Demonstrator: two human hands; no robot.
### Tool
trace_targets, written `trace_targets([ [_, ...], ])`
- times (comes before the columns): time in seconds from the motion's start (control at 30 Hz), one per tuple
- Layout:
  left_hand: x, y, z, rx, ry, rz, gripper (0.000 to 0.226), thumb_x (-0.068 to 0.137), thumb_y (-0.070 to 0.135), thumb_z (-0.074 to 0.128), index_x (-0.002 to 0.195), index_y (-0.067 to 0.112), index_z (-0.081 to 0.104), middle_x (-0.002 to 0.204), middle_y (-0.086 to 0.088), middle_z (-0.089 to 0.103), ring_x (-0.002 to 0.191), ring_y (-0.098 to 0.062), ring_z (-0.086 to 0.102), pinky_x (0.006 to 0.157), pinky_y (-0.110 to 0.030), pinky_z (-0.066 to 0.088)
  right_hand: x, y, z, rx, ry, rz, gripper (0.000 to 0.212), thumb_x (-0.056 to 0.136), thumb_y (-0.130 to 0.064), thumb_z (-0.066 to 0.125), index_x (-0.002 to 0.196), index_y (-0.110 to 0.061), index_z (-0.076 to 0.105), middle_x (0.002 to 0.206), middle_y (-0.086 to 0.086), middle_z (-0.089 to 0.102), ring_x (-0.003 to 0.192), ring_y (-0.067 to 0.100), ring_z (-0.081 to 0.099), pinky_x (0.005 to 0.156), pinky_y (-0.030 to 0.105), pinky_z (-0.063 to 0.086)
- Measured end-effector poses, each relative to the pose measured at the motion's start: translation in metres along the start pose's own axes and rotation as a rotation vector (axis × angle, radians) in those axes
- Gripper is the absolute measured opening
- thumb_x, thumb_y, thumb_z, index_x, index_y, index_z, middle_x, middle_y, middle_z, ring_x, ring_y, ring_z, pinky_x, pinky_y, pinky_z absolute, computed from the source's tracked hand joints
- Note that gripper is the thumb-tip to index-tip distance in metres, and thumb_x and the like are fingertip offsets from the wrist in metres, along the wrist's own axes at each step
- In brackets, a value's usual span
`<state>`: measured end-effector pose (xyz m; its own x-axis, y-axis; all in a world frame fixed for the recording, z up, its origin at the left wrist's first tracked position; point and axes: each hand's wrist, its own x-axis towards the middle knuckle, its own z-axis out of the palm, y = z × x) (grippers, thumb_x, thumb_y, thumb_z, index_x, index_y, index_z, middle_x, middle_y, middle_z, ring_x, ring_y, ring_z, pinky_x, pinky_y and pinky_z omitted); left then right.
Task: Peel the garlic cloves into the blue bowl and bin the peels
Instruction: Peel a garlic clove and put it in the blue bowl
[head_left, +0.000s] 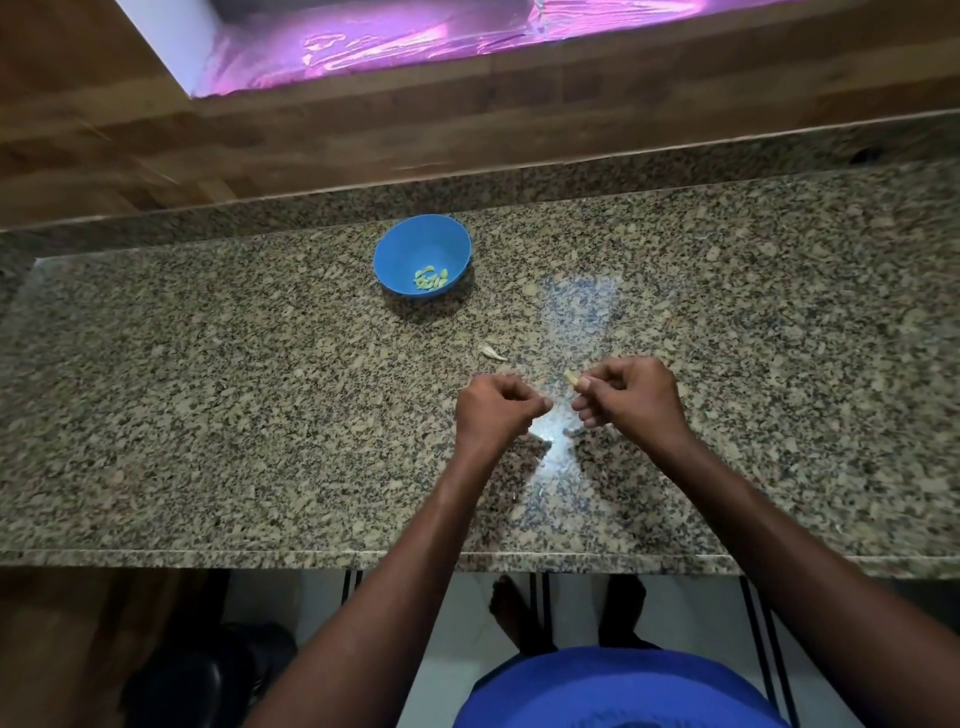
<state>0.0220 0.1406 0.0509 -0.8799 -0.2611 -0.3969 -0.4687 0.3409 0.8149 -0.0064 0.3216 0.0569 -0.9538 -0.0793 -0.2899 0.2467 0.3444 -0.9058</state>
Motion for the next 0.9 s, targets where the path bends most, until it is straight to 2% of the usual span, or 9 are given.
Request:
trace_targets([
  [0.07,0.001,-0.002,0.001,0.014,0.017,0.007,0.011,0.082,0.014,0.085,0.081,0.012,0.074,0.08,-0.003,0.076,0.074,-0.017,0.075,0.069,-0.037,0.065,-0.001,0.0,-0.002,0.055,-0.021,0.024,0.012,0.095,-0.008,0.071,0.093,0.003,0.071,0.074,0.012,0.076,0.066,0.03,0.075,0.062,0.038,0.063],
  [0.17,0.002,0.0,0.001,-0.051,-0.041,0.014,0.008,0.087,0.005,0.079,0.091,0.01,0.075,0.086,-0.007,0.075,0.075,-0.018,0.075,0.07,-0.037,0.066,-0.003,0.0,-0.003,0.079,-0.039,0.03,0.012,0.094,-0.009,0.071,0.091,0.003,0.07,0.076,0.014,0.076,0.068,0.031,0.075,0.063,0.038,0.063],
  [0.3,0.001,0.005,-0.003,-0.174,-0.11,0.034,0.013,0.095,0.01,0.072,0.107,0.01,0.077,0.093,-0.009,0.078,0.078,-0.021,0.076,0.07,-0.032,0.063,-0.004,0.0,-0.002,0.07,-0.04,0.029,0.011,0.093,-0.008,0.072,0.09,0.002,0.069,0.077,0.015,0.075,0.068,0.031,0.074,0.06,0.034,0.062],
  [0.43,-0.002,0.011,-0.002,-0.201,-0.083,0.094,0.015,0.092,0.022,0.078,0.099,0.009,0.077,0.084,-0.009,0.077,0.07,-0.016,0.073,0.065,-0.027,0.059,-0.004,-0.003,0.002,0.041,-0.023,0.017,0.009,0.092,-0.008,0.073,0.087,-0.001,0.07,0.076,0.013,0.076,0.067,0.027,0.075,0.06,0.032,0.062],
  [0.57,-0.002,0.014,0.0,-0.282,-0.112,0.082,0.014,0.088,0.013,0.08,0.099,0.004,0.077,0.088,-0.012,0.077,0.074,-0.015,0.073,0.069,-0.026,0.06,-0.003,-0.003,0.003,0.02,-0.044,-0.01,0.011,0.092,-0.009,0.073,0.088,0.0,0.07,0.074,0.011,0.076,0.066,0.026,0.075,0.062,0.037,0.063],
  [0.7,0.0,0.015,-0.001,-0.436,-0.184,-0.005,0.012,0.088,0.005,0.077,0.097,-0.003,0.075,0.082,-0.017,0.074,0.071,-0.02,0.07,0.068,-0.027,0.06,-0.004,-0.008,-0.002,0.049,-0.128,0.007,0.009,0.094,-0.006,0.071,0.092,0.003,0.07,0.076,0.015,0.076,0.067,0.028,0.075,0.062,0.034,0.062],
  [0.9,0.001,0.014,-0.003,-0.642,-0.277,-0.16,0.005,0.091,0.001,0.072,0.095,0.0,0.074,0.078,-0.013,0.074,0.068,-0.018,0.071,0.068,-0.025,0.061,-0.007,-0.009,-0.014,0.265,-0.29,0.057,0.013,0.094,-0.003,0.067,0.097,0.01,0.066,0.085,0.022,0.073,0.069,0.026,0.069,0.065,0.031,0.06],
])
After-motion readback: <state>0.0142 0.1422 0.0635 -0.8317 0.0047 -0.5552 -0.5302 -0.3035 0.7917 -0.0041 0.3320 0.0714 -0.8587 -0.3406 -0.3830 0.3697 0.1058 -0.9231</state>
